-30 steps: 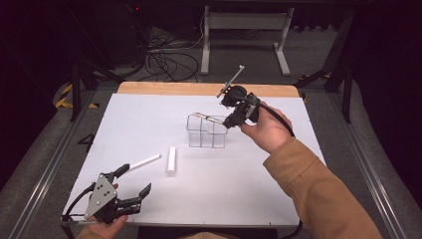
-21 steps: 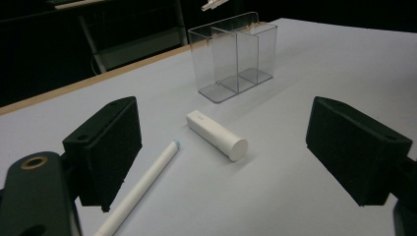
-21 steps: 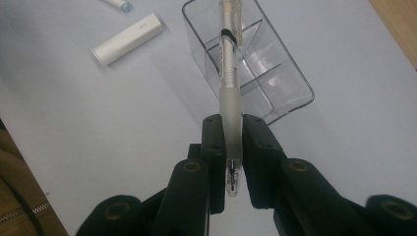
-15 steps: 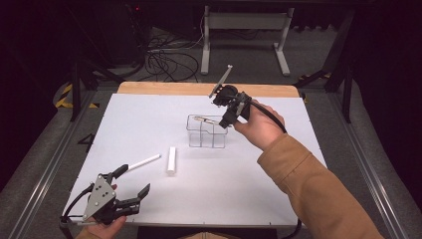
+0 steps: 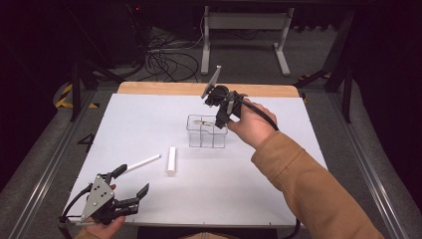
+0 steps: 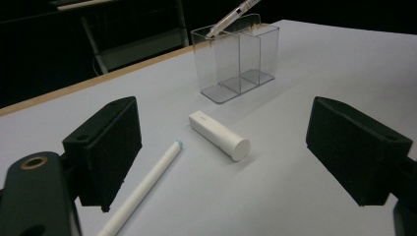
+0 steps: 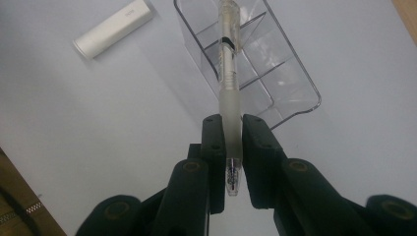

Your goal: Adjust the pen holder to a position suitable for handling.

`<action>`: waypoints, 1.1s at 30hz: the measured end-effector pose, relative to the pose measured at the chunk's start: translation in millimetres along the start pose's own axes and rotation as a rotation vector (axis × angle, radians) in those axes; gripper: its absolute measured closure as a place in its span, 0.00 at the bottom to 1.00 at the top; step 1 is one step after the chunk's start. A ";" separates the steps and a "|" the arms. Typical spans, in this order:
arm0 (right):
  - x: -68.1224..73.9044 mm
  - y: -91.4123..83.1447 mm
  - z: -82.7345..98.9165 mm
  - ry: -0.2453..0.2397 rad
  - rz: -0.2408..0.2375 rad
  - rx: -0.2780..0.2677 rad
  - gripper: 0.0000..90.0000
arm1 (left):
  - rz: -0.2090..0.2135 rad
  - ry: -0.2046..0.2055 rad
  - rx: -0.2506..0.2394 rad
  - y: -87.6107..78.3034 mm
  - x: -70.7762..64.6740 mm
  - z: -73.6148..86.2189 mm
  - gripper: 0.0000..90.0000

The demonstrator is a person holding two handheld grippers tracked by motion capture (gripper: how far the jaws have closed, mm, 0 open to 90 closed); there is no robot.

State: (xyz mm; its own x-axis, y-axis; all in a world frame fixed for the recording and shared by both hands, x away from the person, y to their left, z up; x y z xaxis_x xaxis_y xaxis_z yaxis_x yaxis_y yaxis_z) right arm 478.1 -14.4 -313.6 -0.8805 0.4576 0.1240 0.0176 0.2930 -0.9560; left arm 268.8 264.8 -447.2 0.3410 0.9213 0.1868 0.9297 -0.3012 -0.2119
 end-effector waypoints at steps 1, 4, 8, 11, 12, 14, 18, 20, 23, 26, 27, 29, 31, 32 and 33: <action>0.2 0.9 -1.0 0.002 0.003 0.001 0.90 | 0.000 0.002 0.000 0.0 0.1 0.0 0.16; 1.2 2.2 -3.8 0.003 0.004 0.013 0.90 | 0.001 -0.006 -0.002 0.1 0.4 0.1 0.16; 1.6 5.1 -7.6 0.003 0.009 0.032 0.90 | 0.001 -0.007 -0.003 0.2 0.4 0.0 0.16; 2.2 7.9 -10.7 0.001 0.009 0.030 0.90 | 0.001 -0.005 -0.003 0.1 0.5 0.0 0.16; 2.5 8.4 -11.6 0.001 0.010 0.034 0.90 | 0.001 -0.006 -0.003 0.1 0.6 0.0 0.16; 3.2 9.7 -13.6 0.002 0.011 0.035 0.90 | 0.002 -0.006 -0.002 0.1 0.7 0.1 0.16; 4.0 11.5 -17.8 0.001 0.016 0.040 0.89 | 0.000 -0.007 -0.004 0.3 0.6 0.2 0.16; 4.8 11.6 -19.9 -0.003 0.015 0.044 0.89 | 0.001 -0.007 -0.004 0.1 0.8 0.2 0.16; 6.2 12.5 -22.0 -0.010 0.016 0.033 0.88 | 0.001 -0.008 -0.003 0.0 1.3 0.4 0.16; 6.4 11.1 -22.4 -0.018 0.010 0.010 0.64 | 0.000 -0.005 -0.003 -0.4 1.7 0.4 0.16; 5.9 10.0 -22.2 -0.011 0.011 -0.001 0.59 | 0.000 -0.005 -0.004 -0.4 1.8 0.5 0.16; 5.5 7.1 -20.9 -0.013 0.014 -0.026 0.45 | 0.001 -0.007 -0.001 -0.2 2.1 0.6 0.16; 5.6 4.2 -19.0 -0.029 0.032 -0.049 0.36 | 0.000 -0.008 -0.002 -0.1 2.3 0.5 0.16; 5.6 3.4 -17.6 -0.038 0.043 -0.066 0.32 | -0.001 -0.008 -0.004 0.2 2.1 0.5 0.16; 5.9 2.1 -16.2 -0.042 0.048 -0.069 0.28 | -0.002 -0.007 -0.004 0.2 2.0 0.4 0.16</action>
State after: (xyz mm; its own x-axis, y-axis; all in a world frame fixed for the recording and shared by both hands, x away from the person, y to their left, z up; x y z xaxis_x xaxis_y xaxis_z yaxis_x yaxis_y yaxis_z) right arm 480.6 2.6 -310.6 -0.8969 0.4374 0.0656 0.0920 0.3295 -0.9397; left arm 269.6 266.7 -447.2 0.3385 0.9234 0.1809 0.9309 -0.3005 -0.2077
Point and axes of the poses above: each handheld gripper's, and its own axes: y roughly forward along the jaws, z roughly out of its underside, x roughly to its left, the point moved 3 cm from there along y, roughly forward along the jaws, and after that the axes turned 14 degrees about -z, right-handed, at the moved point
